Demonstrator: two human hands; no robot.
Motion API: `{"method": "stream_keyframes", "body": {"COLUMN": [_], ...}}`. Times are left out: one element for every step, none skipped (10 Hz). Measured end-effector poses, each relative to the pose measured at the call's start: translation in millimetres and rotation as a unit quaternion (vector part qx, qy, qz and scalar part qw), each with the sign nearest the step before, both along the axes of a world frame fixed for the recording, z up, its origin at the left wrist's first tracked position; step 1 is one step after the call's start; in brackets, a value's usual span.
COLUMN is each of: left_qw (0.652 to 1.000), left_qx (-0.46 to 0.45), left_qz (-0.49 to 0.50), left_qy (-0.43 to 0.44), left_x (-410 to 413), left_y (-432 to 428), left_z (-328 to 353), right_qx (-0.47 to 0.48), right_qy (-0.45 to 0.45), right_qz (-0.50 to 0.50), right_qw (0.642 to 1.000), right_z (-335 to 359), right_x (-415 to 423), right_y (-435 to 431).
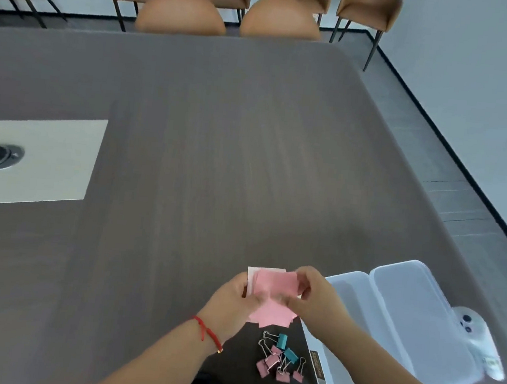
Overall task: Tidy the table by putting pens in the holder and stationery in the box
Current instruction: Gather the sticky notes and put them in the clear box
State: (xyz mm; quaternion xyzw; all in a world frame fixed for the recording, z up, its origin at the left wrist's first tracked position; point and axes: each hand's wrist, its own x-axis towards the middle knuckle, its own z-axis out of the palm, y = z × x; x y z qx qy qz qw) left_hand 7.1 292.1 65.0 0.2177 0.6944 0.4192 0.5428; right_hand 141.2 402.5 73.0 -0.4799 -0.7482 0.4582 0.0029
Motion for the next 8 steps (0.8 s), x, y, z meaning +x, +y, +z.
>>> {"method": "stream_keyframes", "body": {"left_qw": [1.000, 0.999, 0.994, 0.983, 0.976, 0.969, 0.945, 0.941], "left_qx": [-0.008, -0.011, -0.082, -0.154, -0.205, -0.243, -0.295, -0.271], "left_qz": [-0.019, -0.042, -0.067, -0.082, -0.039, -0.006, 0.091, 0.158], "left_qy": [0.004, -0.006, 0.016, 0.050, 0.055, -0.040, -0.107, -0.130], "left_x": [28, 55, 86, 110, 129, 147, 151, 156], "left_y": [10, 29, 60, 91, 117, 132, 144, 158], "left_z": [6, 7, -4, -18, -16, -14, -18, -34], "right_qx": [-0.094, -0.224, -0.125, -0.031, -0.021, -0.033, -0.061, -0.028], "right_qy": [0.016, 0.043, -0.010, -0.110, -0.132, -0.111, -0.126, -0.137], "right_qz": [-0.051, -0.079, -0.119, -0.110, -0.059, -0.036, -0.023, 0.015], "right_qw": [0.994, 0.970, 0.985, 0.987, 0.989, 0.993, 0.990, 0.990], "right_z": [-2, -4, -12, -30, -48, -66, -82, -91], "right_x": [38, 77, 103, 111, 107, 99, 93, 91], "right_y": [5, 21, 42, 57, 61, 67, 77, 81]}}
